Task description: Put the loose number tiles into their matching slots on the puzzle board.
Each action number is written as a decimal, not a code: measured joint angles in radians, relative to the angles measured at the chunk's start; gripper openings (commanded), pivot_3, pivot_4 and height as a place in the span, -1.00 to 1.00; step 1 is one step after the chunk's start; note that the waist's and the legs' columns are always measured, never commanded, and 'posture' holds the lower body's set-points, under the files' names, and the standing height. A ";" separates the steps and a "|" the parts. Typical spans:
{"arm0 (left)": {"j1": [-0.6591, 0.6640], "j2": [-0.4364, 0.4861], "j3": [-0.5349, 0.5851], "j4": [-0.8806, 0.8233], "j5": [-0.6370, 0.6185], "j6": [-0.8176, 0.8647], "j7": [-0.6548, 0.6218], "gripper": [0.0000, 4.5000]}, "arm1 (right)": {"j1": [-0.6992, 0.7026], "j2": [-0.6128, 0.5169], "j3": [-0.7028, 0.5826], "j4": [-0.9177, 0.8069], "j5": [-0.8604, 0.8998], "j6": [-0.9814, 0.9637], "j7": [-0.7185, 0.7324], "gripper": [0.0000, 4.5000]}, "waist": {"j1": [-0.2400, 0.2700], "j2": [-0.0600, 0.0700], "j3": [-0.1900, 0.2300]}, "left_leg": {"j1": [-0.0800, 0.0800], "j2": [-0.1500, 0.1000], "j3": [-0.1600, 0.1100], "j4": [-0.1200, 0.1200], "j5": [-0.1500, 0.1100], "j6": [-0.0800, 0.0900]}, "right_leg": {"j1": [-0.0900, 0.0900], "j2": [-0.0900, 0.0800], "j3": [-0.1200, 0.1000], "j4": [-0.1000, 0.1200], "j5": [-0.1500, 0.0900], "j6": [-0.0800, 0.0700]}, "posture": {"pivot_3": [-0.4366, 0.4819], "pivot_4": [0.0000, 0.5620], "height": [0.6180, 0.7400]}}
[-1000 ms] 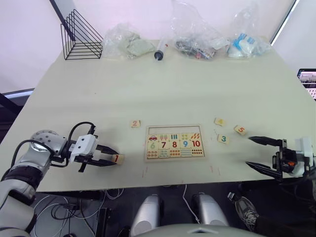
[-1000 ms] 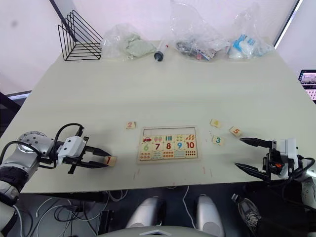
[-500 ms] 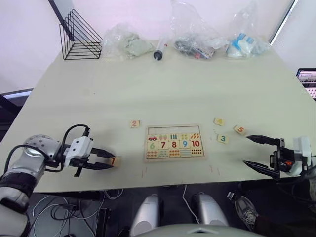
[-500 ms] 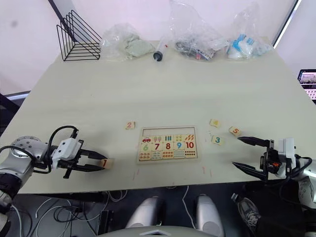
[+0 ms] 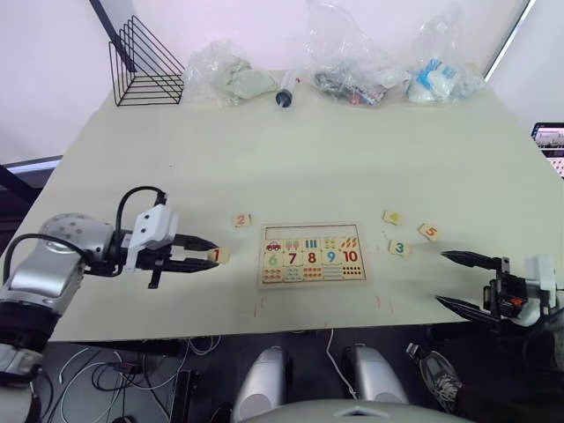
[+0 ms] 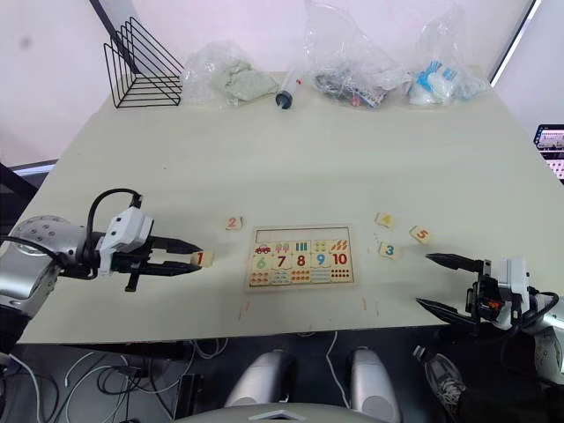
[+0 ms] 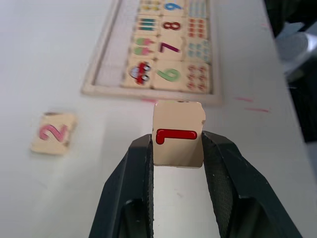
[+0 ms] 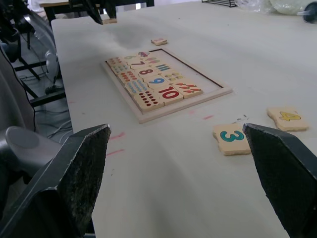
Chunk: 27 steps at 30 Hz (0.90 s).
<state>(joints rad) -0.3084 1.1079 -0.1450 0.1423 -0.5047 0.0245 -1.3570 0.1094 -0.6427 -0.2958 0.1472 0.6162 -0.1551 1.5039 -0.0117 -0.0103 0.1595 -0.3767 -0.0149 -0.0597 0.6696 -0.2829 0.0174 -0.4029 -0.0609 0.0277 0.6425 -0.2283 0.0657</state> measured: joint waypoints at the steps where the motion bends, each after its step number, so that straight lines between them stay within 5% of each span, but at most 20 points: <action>1: -0.007 -0.003 0.000 -0.013 0.008 0.017 0.011 -0.57 | 0.003 0.004 0.000 -0.006 0.000 0.000 -0.003 1.00 | -0.001 0.000 0.000 | 0.000 0.000 0.000 0.000 0.000 0.000 | 0.000 0.000 0.000 0.000 0.000 0.000 | -0.05 -0.47 1.00; 15: -0.206 -0.103 -0.043 -0.117 0.170 0.274 0.036 -0.57 | 0.042 0.052 0.000 -0.090 0.007 -0.002 -0.115 1.00 | -0.002 0.000 0.000 | -0.001 -0.001 0.001 0.001 0.000 0.000 | 0.000 0.002 0.000 0.000 0.000 0.000 | -0.05 -0.47 1.00; 27: -0.358 -0.193 -0.162 -0.084 0.336 0.331 -0.011 -0.57 | 0.067 0.077 0.005 -0.138 0.005 -0.006 -0.153 1.00 | 0.001 0.000 0.001 | -0.001 -0.002 0.000 0.001 0.000 0.000 | 0.000 0.003 0.000 0.000 0.000 0.000 | -0.05 -0.47 1.00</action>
<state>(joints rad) -0.6665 0.9147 -0.3065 0.0578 -0.1686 0.3554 -1.3681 0.1759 -0.5661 -0.2910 0.0092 0.6214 -0.1608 1.3514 -0.0103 -0.0107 0.1600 -0.3781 -0.0165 -0.0594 0.6707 -0.2828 0.0173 -0.4029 -0.0583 0.0276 0.6424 -0.2283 0.0655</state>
